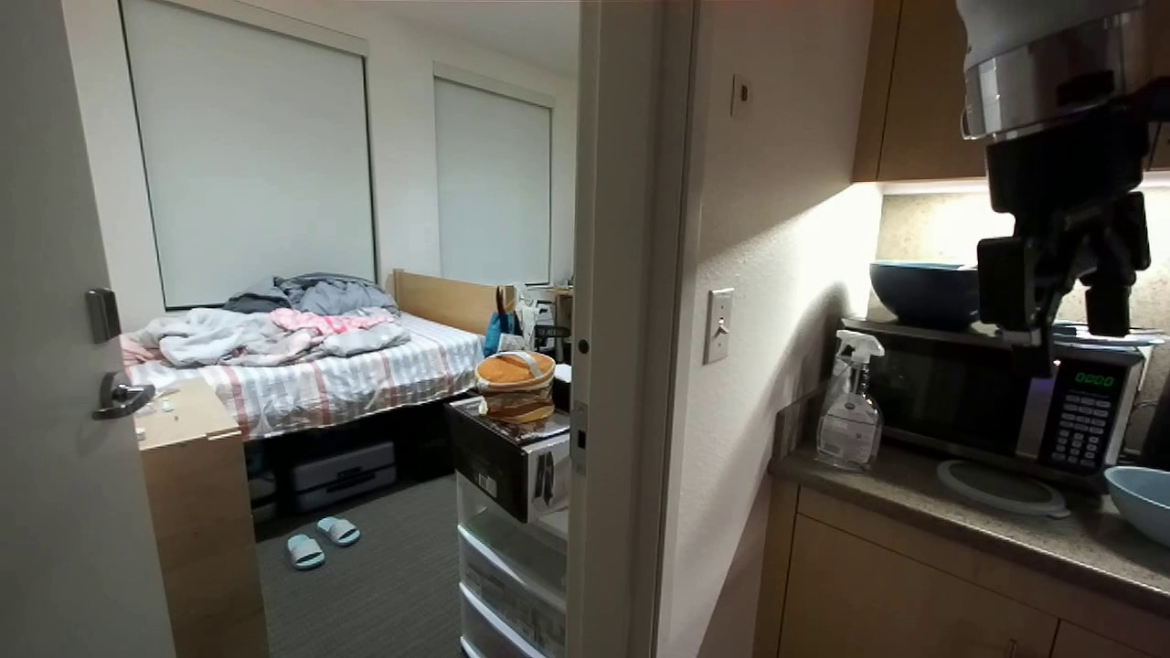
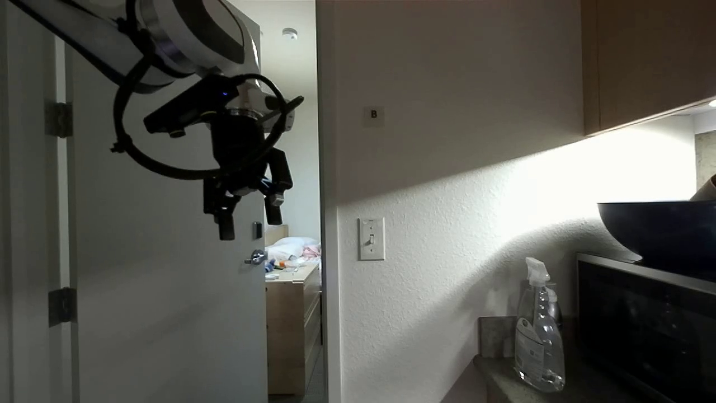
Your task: Turn on the light switch
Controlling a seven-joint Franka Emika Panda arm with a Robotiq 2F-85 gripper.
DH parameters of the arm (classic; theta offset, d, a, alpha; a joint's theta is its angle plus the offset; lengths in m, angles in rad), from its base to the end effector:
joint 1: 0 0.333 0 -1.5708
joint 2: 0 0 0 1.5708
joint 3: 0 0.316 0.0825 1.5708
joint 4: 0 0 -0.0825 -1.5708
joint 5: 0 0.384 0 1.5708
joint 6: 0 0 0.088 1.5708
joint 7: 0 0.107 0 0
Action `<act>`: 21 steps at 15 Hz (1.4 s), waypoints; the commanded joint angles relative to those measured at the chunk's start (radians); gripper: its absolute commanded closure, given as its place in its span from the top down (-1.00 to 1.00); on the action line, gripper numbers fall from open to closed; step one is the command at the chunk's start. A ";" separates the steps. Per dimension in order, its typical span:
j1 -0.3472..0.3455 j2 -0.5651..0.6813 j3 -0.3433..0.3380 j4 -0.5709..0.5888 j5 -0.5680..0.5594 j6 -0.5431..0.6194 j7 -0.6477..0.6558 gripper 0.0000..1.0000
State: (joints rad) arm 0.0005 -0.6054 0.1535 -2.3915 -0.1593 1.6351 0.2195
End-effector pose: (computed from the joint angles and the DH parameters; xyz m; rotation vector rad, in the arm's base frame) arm 0.3501 0.0449 0.5193 2.8668 -0.1097 -0.1628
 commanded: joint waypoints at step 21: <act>-0.253 0.189 -0.093 -0.155 -0.290 0.909 0.210 1.00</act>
State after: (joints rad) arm -0.2439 -0.4154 0.0525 -2.5477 -0.4587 2.5451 0.4373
